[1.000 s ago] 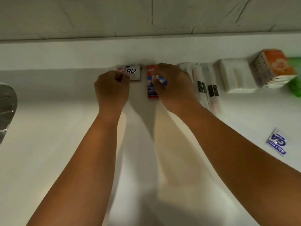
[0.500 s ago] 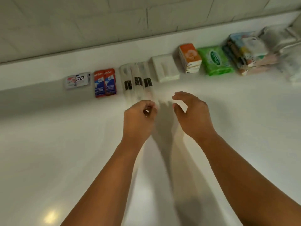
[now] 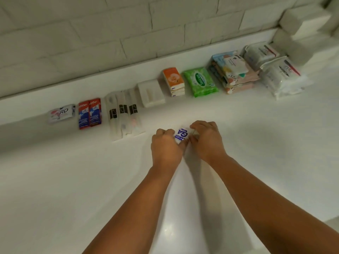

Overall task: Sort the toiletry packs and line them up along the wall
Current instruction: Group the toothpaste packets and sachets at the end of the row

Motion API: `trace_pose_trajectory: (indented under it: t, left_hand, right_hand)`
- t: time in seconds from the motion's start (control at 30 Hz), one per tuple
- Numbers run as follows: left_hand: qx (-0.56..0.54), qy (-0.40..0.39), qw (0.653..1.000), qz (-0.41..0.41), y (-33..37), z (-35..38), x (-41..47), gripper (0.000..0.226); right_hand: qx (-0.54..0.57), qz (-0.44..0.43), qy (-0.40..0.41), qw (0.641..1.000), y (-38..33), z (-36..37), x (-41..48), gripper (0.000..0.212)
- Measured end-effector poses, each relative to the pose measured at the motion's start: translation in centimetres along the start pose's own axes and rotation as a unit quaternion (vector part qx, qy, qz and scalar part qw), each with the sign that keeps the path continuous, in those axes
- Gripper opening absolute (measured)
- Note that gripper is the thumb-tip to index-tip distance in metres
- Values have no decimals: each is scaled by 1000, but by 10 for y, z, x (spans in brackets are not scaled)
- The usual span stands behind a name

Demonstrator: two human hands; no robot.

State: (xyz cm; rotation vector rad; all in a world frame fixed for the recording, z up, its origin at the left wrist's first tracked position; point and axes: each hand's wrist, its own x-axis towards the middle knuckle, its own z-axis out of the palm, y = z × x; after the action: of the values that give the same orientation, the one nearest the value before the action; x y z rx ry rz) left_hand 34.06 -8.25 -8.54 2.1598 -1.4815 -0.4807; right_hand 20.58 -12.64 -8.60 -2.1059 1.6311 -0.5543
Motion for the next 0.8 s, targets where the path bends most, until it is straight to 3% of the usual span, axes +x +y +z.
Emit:
trace_pose_trajectory:
  t: [0.2, 0.47, 0.63, 0.7, 0.8]
  left_hand:
    - [0, -5, 1000, -20, 6, 4, 5, 42]
    - [-169, -7, 984, -57, -3, -11, 6, 14]
    - [-201, -68, 977, -23, -21, -48, 4, 14]
    - [-224, -97, 970, -14, -32, -66, 3, 12]
    - [-278, -70, 957, -30, -53, -92, 3, 12]
  right_hand:
    - [-3, -4, -9, 1000, 4, 1, 2, 34]
    - [43, 9, -38, 998, -6, -1, 0, 43]
    - [111, -47, -40, 992, -32, -4, 6, 38]
    - [148, -67, -79, 984, -48, -5, 8, 30]
    - [148, -77, -137, 976, -72, 4, 11, 17]
